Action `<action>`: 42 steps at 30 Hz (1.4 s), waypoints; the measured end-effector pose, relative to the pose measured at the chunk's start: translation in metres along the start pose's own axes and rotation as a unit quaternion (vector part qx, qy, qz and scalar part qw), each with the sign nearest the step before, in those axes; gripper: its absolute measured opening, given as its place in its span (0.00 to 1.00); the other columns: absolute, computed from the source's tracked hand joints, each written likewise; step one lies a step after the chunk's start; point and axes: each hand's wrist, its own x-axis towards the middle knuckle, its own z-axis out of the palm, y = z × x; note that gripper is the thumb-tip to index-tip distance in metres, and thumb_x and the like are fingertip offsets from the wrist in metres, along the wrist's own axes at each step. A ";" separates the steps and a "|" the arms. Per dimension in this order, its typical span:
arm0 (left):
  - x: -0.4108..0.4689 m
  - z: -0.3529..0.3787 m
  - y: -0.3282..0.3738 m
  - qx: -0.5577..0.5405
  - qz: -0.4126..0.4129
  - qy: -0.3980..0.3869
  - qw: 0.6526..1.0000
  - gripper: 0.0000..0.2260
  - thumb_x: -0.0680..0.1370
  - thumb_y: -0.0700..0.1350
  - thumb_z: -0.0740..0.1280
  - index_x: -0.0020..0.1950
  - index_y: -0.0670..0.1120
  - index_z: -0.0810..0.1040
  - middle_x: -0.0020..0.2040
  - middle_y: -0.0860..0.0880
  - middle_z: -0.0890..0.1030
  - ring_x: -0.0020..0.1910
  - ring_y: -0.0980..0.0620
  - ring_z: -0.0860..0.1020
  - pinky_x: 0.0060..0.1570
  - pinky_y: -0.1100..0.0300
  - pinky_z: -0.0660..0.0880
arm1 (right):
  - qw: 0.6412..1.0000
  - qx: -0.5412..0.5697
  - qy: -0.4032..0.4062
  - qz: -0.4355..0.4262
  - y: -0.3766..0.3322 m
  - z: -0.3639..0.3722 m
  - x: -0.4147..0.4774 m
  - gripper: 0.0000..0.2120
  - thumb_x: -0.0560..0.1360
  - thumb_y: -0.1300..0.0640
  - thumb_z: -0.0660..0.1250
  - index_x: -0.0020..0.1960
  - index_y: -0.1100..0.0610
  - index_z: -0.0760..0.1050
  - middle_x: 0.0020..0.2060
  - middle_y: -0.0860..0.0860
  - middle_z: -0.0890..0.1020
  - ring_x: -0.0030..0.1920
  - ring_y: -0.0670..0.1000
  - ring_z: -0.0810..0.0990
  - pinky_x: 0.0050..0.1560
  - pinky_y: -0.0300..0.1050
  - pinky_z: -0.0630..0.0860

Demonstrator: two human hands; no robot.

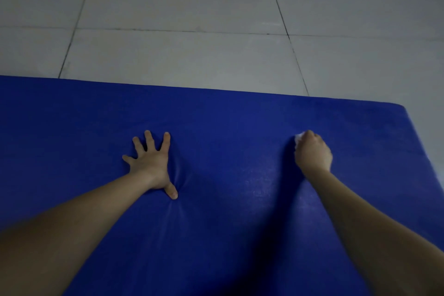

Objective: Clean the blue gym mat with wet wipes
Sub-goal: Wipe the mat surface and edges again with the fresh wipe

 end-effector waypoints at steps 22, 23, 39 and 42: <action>0.003 -0.003 0.002 0.013 -0.007 -0.019 1.000 0.79 0.53 0.62 0.85 0.74 0.56 0.20 0.75 0.41 0.21 0.76 0.32 0.28 0.72 0.24 0.48 | 0.983 0.023 -0.019 -0.181 -0.114 0.027 -0.015 0.05 0.77 0.64 0.64 0.51 0.57 0.73 0.47 0.53 0.77 0.43 0.55 0.78 0.36 0.46 0.73; 0.003 -0.002 0.001 0.012 -0.006 -0.018 1.000 0.79 0.52 0.62 0.85 0.74 0.57 0.20 0.75 0.42 0.21 0.76 0.32 0.28 0.72 0.24 0.48 | 0.989 0.016 -0.010 -0.147 -0.093 0.022 -0.003 0.04 0.77 0.64 0.63 0.50 0.57 0.73 0.47 0.53 0.78 0.42 0.55 0.77 0.35 0.45 0.71; 0.009 0.000 0.000 0.014 0.000 -0.022 1.000 0.80 0.52 0.63 0.85 0.73 0.56 0.18 0.73 0.41 0.20 0.75 0.31 0.28 0.71 0.23 0.48 | 0.984 0.078 -0.029 -0.157 -0.183 0.040 -0.028 0.11 0.82 0.60 0.59 0.63 0.61 0.71 0.56 0.57 0.79 0.49 0.55 0.80 0.48 0.49 0.80; 0.008 -0.001 0.000 0.018 -0.003 -0.021 1.000 0.79 0.52 0.64 0.85 0.73 0.56 0.18 0.74 0.41 0.20 0.76 0.31 0.28 0.71 0.23 0.49 | 0.963 0.070 -0.050 -0.255 -0.204 0.045 -0.041 0.05 0.81 0.59 0.61 0.55 0.59 0.72 0.49 0.54 0.79 0.40 0.52 0.75 0.37 0.46 0.71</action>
